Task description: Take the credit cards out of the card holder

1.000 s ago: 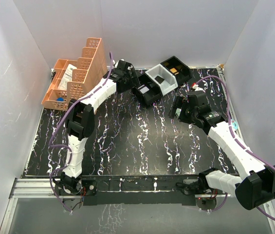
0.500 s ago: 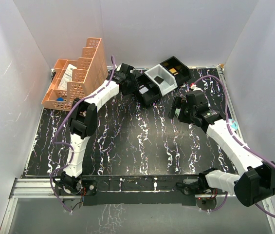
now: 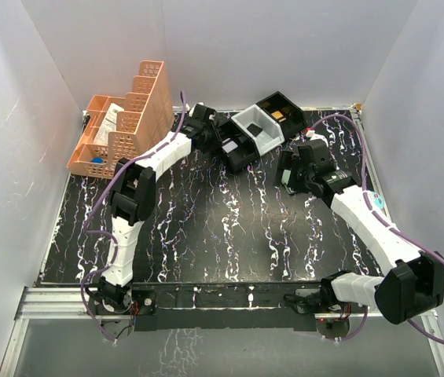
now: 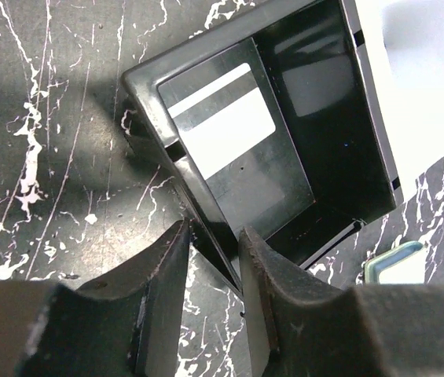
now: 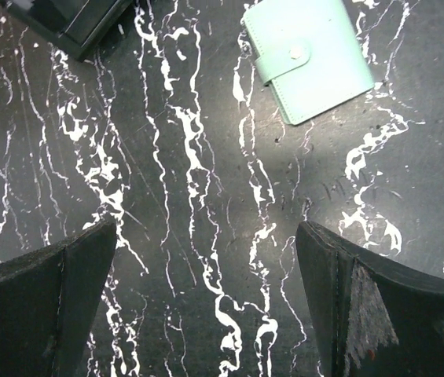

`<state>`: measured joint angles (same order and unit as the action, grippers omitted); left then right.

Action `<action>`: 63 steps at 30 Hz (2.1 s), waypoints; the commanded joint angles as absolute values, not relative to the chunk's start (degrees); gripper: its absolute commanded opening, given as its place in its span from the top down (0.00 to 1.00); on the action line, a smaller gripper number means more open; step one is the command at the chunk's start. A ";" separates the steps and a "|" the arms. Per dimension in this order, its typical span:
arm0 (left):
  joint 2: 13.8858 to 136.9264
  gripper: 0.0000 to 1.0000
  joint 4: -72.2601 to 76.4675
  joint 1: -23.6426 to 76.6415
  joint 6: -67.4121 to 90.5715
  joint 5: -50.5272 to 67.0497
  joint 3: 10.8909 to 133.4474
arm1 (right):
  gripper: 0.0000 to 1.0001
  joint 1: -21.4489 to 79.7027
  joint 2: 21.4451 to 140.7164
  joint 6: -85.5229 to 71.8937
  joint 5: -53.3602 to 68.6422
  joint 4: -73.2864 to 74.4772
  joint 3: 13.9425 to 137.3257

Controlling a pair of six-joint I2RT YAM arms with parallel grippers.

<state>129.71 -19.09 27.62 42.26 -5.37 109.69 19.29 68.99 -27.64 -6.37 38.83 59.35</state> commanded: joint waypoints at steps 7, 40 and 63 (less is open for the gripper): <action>123.76 0.76 -26.46 27.77 35.90 -7.71 102.22 | 0.02 18.99 72.40 -24.87 -11.70 37.81 65.48; 97.13 0.21 -20.87 27.68 26.43 -3.92 72.08 | 0.02 8.01 95.70 -21.18 -4.18 36.28 76.88; 100.38 0.66 -22.81 27.67 21.22 0.10 69.87 | 0.25 7.60 105.66 -20.93 0.09 33.57 69.25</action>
